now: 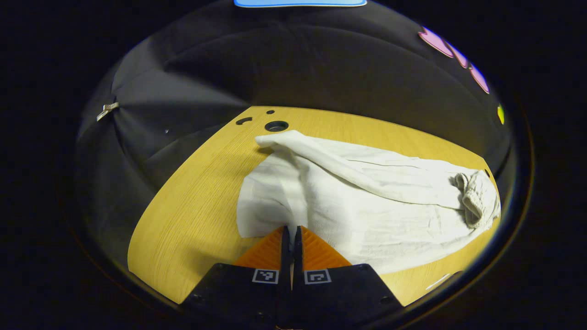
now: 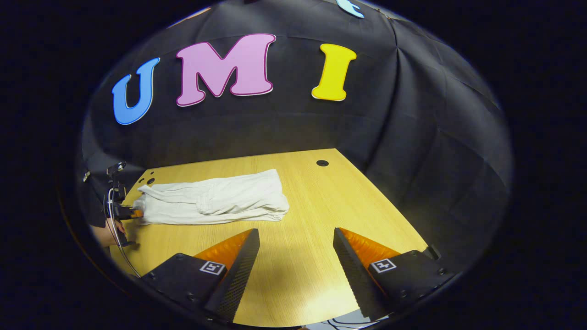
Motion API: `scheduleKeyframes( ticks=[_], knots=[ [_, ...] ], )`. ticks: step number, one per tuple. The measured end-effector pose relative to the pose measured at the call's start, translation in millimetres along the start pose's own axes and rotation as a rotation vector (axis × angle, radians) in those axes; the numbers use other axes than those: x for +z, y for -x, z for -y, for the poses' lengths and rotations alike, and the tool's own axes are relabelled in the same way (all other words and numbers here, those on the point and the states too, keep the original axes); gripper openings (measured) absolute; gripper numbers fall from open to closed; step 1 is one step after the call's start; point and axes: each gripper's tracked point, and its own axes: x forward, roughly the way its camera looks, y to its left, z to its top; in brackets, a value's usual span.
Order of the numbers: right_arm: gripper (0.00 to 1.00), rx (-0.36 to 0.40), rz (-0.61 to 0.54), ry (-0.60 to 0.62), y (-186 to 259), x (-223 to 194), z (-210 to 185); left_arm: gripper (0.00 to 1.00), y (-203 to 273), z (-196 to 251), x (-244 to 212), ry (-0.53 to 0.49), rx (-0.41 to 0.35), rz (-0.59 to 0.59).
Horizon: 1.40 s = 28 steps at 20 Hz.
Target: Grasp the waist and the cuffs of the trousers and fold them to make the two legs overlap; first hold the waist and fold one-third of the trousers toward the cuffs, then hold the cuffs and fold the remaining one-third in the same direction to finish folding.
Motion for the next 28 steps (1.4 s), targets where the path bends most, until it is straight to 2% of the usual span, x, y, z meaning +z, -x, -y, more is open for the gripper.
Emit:
scheduleKeyframes(
  ticks=[4,7,9,12,16,18,19,23,28],
  knots=[
    [0.99,-0.009,0.013,-0.024,3,11,7,0.03,9,1,5,0.148,-0.055,-0.018],
    [1.0,-0.008,0.02,-0.018,2,15,18,0.06,30,6,33,0.297,-0.082,0.032],
    [1.0,0.002,0.028,-0.007,-1,18,25,0.06,45,15,60,0.332,-0.103,0.081],
    [1.0,0.016,0.048,0.041,-7,21,39,0.06,69,40,101,0.323,-0.128,0.153],
    [0.99,0.05,0.073,0.107,-19,29,57,0.06,101,98,142,0.288,-0.174,0.219],
    [0.98,0.073,0.079,0.117,-25,32,66,0.02,118,136,160,0.271,-0.21,0.251],
    [0.98,0.089,0.074,0.108,-32,33,72,0.05,126,153,166,0.254,-0.22,0.257],
    [0.98,0.126,0.065,0.097,-50,33,91,0.05,164,242,199,0.214,-0.302,0.301],
    [0.98,0.16,0.066,0.115,-68,33,116,0.05,195,351,200,0.137,-0.4,0.317]
  ],
)
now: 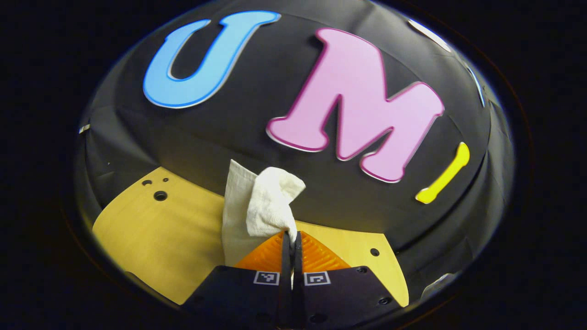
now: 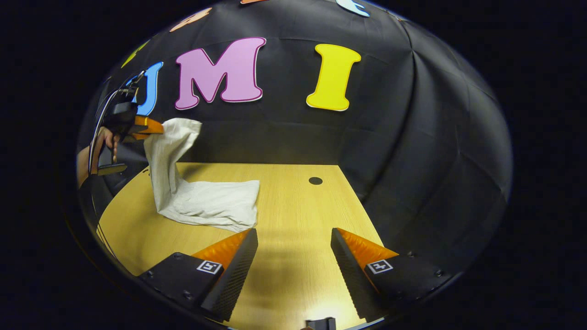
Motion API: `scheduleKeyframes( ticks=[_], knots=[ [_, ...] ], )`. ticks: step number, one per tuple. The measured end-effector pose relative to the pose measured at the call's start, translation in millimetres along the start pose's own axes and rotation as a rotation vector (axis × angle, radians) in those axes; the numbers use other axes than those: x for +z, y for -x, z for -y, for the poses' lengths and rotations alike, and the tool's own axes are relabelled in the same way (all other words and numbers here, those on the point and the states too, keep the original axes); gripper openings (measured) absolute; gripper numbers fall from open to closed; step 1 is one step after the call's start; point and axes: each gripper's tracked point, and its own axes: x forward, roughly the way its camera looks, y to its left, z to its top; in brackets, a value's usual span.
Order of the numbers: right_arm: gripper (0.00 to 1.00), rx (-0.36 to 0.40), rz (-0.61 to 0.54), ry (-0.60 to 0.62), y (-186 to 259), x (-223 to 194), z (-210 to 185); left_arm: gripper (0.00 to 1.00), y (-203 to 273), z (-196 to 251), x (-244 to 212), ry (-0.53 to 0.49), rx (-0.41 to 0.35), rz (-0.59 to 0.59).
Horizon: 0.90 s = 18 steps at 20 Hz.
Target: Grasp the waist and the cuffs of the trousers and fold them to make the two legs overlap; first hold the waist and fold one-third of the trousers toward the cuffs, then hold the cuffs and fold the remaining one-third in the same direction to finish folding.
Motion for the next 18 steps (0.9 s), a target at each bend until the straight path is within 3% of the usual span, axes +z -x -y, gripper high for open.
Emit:
scheduleKeyframes(
  ticks=[5,9,14,18],
  knots=[
    [0.98,0.037,-0.016,-0.009,-12,-9,23,0.05,-24,88,-55,-0.027,-0.096,-0.076],
    [0.98,0.046,-0.022,-0.022,-17,-16,36,0.05,-44,124,-105,-0.054,-0.125,-0.15],
    [0.98,0.046,-0.027,-0.033,-17,-20,39,0.06,-45,129,-159,-0.029,-0.118,-0.251],
    [0.98,0.035,-0.028,-0.025,-10,-24,34,0.17,-26,121,-179,0.017,-0.118,-0.297]
  ],
)
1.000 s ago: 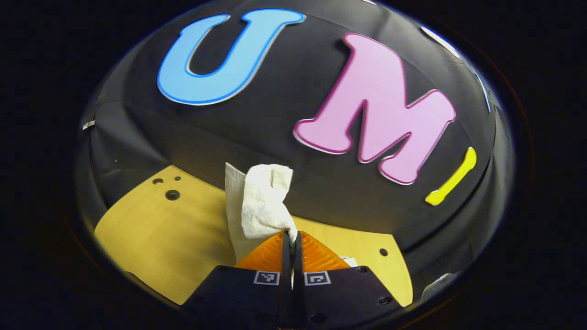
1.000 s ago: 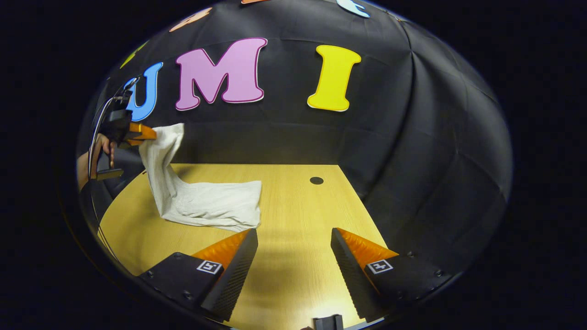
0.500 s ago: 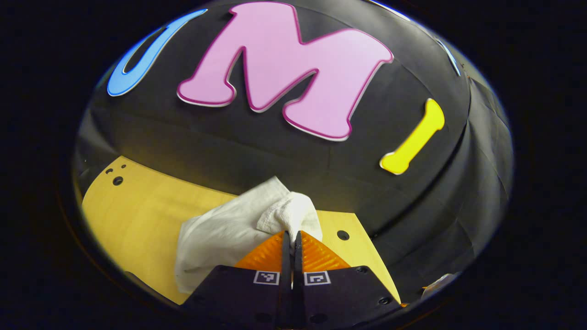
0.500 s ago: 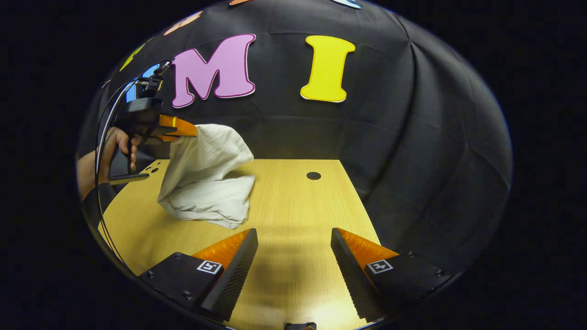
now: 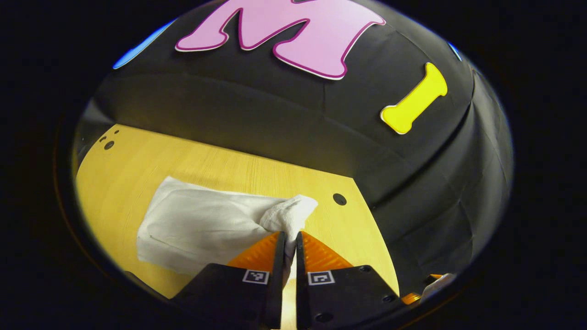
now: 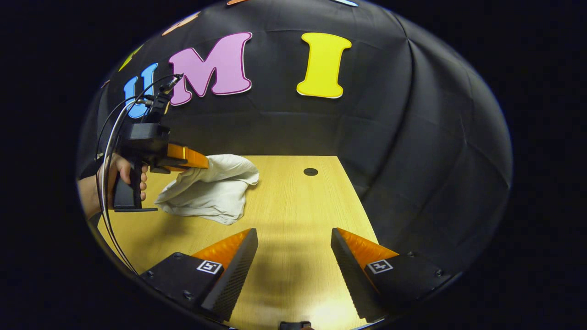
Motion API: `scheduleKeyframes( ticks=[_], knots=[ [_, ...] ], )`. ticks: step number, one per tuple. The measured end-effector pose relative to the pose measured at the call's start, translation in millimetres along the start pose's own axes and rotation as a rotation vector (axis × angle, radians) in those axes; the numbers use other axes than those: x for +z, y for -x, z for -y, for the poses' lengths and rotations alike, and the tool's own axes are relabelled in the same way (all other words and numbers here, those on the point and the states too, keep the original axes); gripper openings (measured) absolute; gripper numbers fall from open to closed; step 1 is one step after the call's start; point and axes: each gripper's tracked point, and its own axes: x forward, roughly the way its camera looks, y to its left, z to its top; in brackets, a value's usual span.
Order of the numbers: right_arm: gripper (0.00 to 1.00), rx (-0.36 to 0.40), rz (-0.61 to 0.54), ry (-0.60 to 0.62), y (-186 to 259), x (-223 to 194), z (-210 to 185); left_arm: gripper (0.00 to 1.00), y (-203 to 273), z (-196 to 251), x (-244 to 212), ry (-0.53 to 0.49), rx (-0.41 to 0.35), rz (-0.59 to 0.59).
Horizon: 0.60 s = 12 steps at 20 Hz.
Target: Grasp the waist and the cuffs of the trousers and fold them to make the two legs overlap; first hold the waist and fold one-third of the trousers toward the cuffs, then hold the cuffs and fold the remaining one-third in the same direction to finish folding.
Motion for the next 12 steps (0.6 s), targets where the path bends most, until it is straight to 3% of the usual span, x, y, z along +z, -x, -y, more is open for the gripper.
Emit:
scheduleKeyframes(
  ticks=[1,5,7,12],
  knots=[
    [0.98,-0.001,0.002,-0.004,1,0,-3,0.21,7,1,2,0.011,-0.021,0.01],
    [0.98,-0.001,0.001,0.002,5,0,-26,0.9,66,-25,10,-0.013,-0.013,0.068],
    [0.98,0.01,0.009,-0.019,8,8,-46,0.95,102,-49,14,-0.055,0.036,0.091],
    [0.98,0.022,0.025,-0.087,33,20,-109,0.96,232,-100,23,-0.184,0.116,0.203]
  ],
)
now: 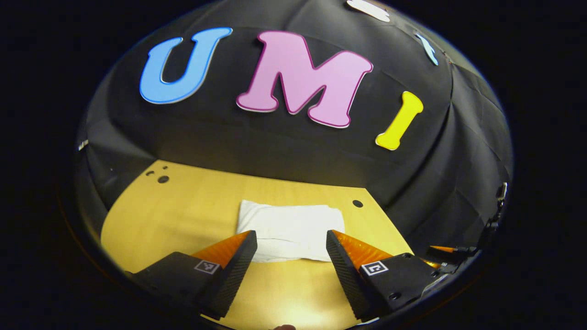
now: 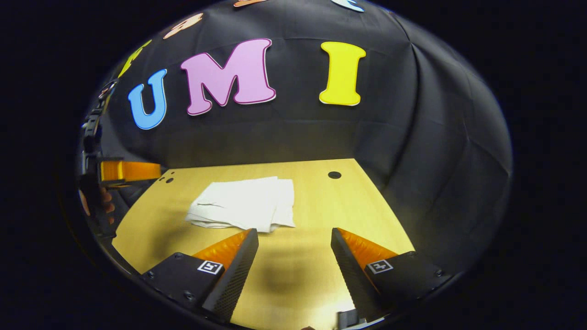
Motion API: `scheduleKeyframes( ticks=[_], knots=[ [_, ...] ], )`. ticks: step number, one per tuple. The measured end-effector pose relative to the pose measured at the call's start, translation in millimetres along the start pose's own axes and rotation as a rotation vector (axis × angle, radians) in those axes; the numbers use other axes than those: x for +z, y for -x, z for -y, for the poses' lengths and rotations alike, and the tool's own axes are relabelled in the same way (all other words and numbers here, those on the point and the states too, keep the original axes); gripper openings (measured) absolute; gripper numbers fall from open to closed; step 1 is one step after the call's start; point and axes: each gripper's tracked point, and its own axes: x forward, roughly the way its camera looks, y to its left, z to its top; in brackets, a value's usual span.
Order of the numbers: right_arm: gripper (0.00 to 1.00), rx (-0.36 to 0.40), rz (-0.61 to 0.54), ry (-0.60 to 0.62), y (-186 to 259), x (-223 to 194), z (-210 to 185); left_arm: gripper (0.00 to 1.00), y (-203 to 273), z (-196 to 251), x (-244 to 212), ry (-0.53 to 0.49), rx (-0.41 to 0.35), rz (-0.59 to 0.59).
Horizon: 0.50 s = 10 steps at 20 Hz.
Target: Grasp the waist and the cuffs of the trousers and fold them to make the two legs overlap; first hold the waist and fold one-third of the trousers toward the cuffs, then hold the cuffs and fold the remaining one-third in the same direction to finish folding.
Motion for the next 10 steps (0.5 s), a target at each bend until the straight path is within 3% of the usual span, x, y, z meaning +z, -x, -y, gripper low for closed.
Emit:
scheduleKeyframes(
  ticks=[7,10],
  knots=[
    [0.98,-0.028,0.059,-0.007,57,-6,-62,0.96,134,-59,8,-0.045,0.051,0.146],
    [0.99,-0.007,0.07,-0.029,83,-25,-102,0.96,174,-92,-2,-0.082,0.121,0.2]
  ],
)
